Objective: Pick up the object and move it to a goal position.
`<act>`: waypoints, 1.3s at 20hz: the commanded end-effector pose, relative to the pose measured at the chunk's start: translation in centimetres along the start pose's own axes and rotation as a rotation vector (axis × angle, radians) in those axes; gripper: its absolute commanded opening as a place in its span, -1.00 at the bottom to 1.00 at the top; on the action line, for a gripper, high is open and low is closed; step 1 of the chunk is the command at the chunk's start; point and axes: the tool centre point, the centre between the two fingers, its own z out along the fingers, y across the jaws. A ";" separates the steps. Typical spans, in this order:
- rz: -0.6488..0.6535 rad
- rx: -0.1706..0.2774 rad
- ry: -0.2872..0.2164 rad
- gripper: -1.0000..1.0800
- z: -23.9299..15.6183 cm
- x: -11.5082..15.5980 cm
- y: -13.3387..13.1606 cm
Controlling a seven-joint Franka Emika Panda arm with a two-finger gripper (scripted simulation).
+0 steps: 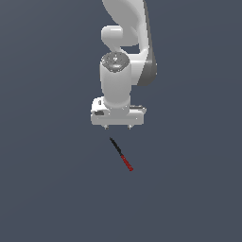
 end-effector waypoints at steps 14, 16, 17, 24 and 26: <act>0.029 -0.024 -0.003 0.92 -0.3 -0.1 1.3; 0.019 -0.025 -0.003 0.92 -0.1 0.0 1.3; 0.012 -0.025 -0.003 0.92 0.1 0.0 1.3; -0.081 -0.027 -0.004 0.92 1.9 0.9 1.0; -0.120 -0.026 -0.004 0.92 2.7 1.2 0.9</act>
